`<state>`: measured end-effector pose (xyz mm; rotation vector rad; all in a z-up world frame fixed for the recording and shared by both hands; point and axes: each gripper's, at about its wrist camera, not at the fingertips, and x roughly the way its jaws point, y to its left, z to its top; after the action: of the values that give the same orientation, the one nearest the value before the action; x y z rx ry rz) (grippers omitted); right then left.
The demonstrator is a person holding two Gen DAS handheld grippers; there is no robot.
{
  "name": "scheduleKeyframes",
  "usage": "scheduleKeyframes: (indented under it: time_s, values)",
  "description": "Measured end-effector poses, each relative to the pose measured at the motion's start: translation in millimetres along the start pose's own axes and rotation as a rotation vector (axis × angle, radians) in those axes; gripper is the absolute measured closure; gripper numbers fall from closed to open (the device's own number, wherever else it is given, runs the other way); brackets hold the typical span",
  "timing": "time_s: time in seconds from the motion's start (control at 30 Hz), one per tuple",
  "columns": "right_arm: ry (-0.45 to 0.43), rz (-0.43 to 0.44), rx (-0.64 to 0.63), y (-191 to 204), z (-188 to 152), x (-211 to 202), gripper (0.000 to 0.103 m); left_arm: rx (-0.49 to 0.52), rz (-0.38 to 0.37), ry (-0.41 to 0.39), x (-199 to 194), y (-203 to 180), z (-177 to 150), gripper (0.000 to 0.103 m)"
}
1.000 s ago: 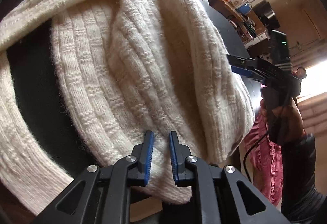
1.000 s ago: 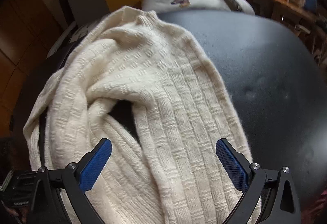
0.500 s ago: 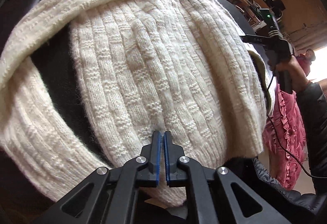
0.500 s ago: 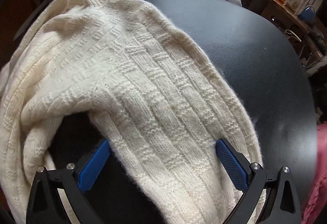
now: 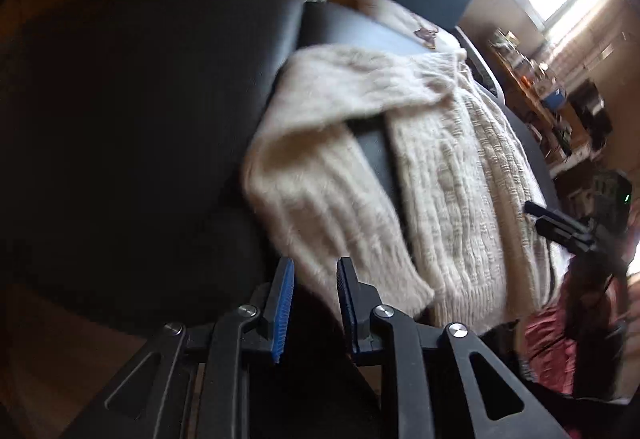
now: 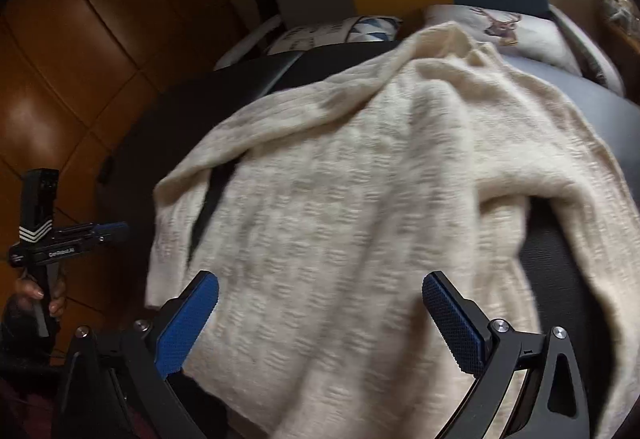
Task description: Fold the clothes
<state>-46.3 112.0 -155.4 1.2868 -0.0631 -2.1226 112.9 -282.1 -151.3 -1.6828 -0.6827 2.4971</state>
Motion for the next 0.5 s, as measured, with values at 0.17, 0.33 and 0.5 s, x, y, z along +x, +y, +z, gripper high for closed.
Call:
scheduleKeyframes:
  time_s: [0.17, 0.33, 0.5]
  values:
    - [0.054, 0.003, -0.031, 28, -10, 39, 0.000, -0.128, -0.086, -0.004, 24, 12, -9, 0.081]
    - [0.092, -0.047, -0.016, 19, -23, 50, 0.000, -0.219, -0.159, -0.038, 46, 16, -14, 0.079]
    - [0.068, -0.050, 0.021, 7, -27, 51, 0.000, -0.252, -0.139, -0.102, 41, 14, -13, 0.077]
